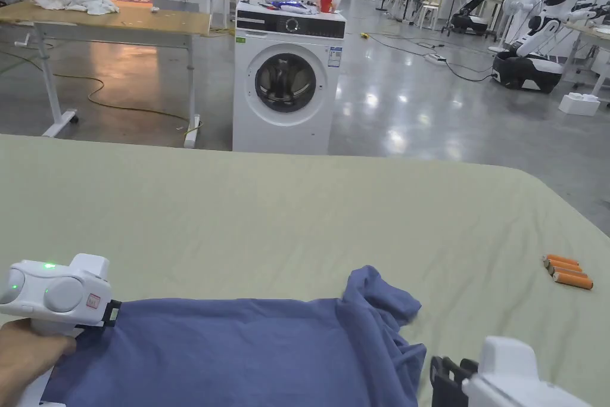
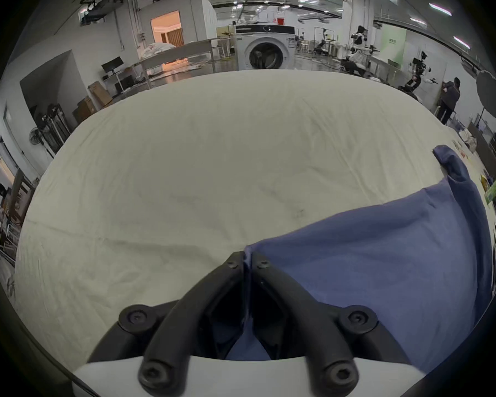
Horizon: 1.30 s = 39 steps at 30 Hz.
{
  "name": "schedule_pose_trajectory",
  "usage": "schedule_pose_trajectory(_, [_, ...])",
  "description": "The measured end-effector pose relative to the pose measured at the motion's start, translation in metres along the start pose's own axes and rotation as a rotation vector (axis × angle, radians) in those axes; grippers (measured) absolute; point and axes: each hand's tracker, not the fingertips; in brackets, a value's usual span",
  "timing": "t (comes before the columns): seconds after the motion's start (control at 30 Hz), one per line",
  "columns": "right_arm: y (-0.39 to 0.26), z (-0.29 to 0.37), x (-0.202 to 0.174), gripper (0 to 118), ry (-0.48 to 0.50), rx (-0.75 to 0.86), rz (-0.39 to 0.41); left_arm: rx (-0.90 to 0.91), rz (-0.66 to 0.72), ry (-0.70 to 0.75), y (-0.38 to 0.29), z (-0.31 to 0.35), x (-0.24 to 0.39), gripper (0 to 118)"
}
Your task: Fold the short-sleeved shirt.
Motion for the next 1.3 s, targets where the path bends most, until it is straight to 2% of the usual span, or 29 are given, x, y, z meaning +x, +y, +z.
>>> schedule_pose_trajectory(0.13, [0.038,-0.055,0.012,56,0.024,-0.123,-0.066,0.030,0.018,-0.015,-0.012,0.020,-0.005,0])
schedule_pose_trajectory(0.3, [0.049,-0.121,0.007,59,0.061,-0.325,-0.095,0.076,0.016,-0.026,-0.029,0.047,-0.011,0])
schedule_pose_trajectory(0.37, [0.044,-0.138,0.003,59,0.021,-0.393,-0.091,0.094,0.016,-0.021,-0.035,0.059,-0.011,0])
schedule_pose_trajectory(0.4, [0.042,-0.143,0.000,57,0.006,-0.423,-0.090,0.102,0.012,-0.020,-0.036,0.061,-0.013,0])
schedule_pose_trajectory(0.47, [0.037,-0.147,-0.004,40,0.034,-0.472,-0.081,0.111,0.002,-0.016,-0.039,0.067,-0.013,0])
schedule_pose_trajectory(0.53, [0.032,-0.146,-0.011,17,0.005,-0.455,-0.063,0.120,-0.011,-0.012,-0.041,0.070,-0.013,0])
schedule_pose_trajectory(0.57, [0.031,-0.146,-0.010,11,0.015,-0.429,-0.062,0.121,-0.020,-0.012,-0.042,0.072,-0.013,0])
schedule_pose_trajectory(0.6, [0.031,-0.147,-0.008,10,0.046,-0.422,-0.065,0.123,-0.021,-0.011,-0.043,0.073,-0.014,0])
schedule_pose_trajectory(0.73, [0.033,-0.132,0.003,9,0.035,-0.340,-0.050,0.136,-0.009,-0.021,-0.042,0.081,-0.023,0])
schedule_pose_trajectory(0.87, [0.047,-0.107,0.024,8,-0.007,-0.264,0.017,0.176,0.016,-0.018,-0.035,0.100,-0.036,0])
schedule_pose_trajectory(1.0, [0.069,-0.071,0.037,8,-0.040,-0.159,0.125,0.233,0.026,-0.023,-0.026,0.132,-0.043,0])
schedule_pose_trajectory(1.13, [0.096,-0.025,0.037,8,-0.012,-0.034,0.143,0.327,0.016,-0.006,-0.012,0.177,-0.041,0])
schedule_pose_trajectory(1.23, [0.119,0.019,0.023,8,-0.024,0.078,0.194,0.391,0.009,0.012,0.002,0.216,-0.039,0])
schedule_pose_trajectory(1.3, [0.138,0.047,0.016,8,-0.029,0.166,0.197,0.453,0.011,0.035,0.014,0.245,-0.041,0])
